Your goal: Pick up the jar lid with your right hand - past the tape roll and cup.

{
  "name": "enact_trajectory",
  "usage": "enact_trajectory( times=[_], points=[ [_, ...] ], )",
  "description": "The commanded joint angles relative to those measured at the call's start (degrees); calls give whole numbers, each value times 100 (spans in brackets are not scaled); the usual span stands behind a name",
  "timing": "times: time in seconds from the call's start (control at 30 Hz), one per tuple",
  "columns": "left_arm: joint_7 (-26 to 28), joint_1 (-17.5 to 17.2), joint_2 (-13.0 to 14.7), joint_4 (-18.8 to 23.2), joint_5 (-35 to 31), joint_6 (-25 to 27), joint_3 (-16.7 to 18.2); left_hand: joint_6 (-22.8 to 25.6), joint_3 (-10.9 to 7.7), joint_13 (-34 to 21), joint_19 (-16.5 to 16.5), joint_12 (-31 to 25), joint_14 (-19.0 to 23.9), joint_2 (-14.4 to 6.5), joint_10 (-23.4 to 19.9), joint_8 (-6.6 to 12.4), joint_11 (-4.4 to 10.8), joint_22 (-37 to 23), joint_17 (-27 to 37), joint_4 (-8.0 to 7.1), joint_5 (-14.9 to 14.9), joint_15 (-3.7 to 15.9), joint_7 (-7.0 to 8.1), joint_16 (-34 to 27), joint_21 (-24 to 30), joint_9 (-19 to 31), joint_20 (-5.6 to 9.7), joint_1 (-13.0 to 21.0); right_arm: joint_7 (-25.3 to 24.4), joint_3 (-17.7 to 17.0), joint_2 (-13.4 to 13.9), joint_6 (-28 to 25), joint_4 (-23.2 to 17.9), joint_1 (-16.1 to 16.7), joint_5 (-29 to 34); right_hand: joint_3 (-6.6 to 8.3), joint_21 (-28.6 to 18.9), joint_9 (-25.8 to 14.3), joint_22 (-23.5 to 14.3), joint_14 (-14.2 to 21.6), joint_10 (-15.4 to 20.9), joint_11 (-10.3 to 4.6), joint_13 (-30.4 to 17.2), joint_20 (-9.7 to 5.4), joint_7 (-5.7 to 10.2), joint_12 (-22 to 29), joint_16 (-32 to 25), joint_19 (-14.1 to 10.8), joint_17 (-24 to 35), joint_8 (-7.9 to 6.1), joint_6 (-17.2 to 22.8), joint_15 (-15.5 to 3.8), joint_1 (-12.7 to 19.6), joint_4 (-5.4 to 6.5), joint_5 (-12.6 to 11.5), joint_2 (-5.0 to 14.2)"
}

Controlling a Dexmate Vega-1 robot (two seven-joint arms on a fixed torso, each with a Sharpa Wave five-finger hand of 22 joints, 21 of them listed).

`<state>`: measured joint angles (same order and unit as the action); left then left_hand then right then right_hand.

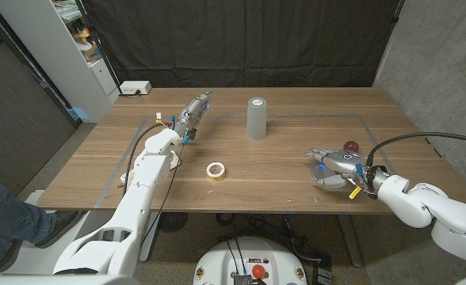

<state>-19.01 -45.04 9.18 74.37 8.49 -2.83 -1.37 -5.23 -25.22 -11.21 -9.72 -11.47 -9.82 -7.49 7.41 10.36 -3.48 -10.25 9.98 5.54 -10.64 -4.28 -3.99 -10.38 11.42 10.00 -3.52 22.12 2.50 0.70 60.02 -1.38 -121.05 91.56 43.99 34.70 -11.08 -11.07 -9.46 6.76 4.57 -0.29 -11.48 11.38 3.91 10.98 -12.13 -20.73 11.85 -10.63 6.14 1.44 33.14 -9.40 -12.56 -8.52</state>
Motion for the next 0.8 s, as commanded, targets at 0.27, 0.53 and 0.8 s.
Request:
enact_trajectory(
  times=[0.27,0.53,0.8],
  points=[
    [-27,-95,42,132,19,53,52,-76,-5,3,-349,-47,-156,-32,51,-8,17,-27,21,45,-47,-79,38,-12,3,27,-72,-30,-65,308,114,-255,35,-132,52,-51,-35,-8,-27,-7,-23,-16,-12,77,63,12,-1,-15,30,-30,-9,47,-2,16,-49,-83],
    [-21,-117,49,160,4,71,52,-104,-12,3,-360,-48,-163,-39,53,-7,-32,-28,22,51,-49,-108,51,-12,2,27,-41,-29,-132,397,156,-272,115,-184,-96,-68,-27,-9,-31,-13,-19,-23,-13,97,89,20,-2,-19,32,-42,4,75,-21,25,-63,-95],
    [-14,-119,46,183,-14,88,33,-103,-15,3,-369,-49,-163,-40,55,1,-30,-28,22,56,-50,-109,56,-14,1,27,-57,-29,-256,447,187,-275,216,-203,-266,-86,-41,-10,-38,50,12,-20,-14,87,103,37,-31,-77,34,-67,54,83,-41,37,-80,-98]
  ],
)
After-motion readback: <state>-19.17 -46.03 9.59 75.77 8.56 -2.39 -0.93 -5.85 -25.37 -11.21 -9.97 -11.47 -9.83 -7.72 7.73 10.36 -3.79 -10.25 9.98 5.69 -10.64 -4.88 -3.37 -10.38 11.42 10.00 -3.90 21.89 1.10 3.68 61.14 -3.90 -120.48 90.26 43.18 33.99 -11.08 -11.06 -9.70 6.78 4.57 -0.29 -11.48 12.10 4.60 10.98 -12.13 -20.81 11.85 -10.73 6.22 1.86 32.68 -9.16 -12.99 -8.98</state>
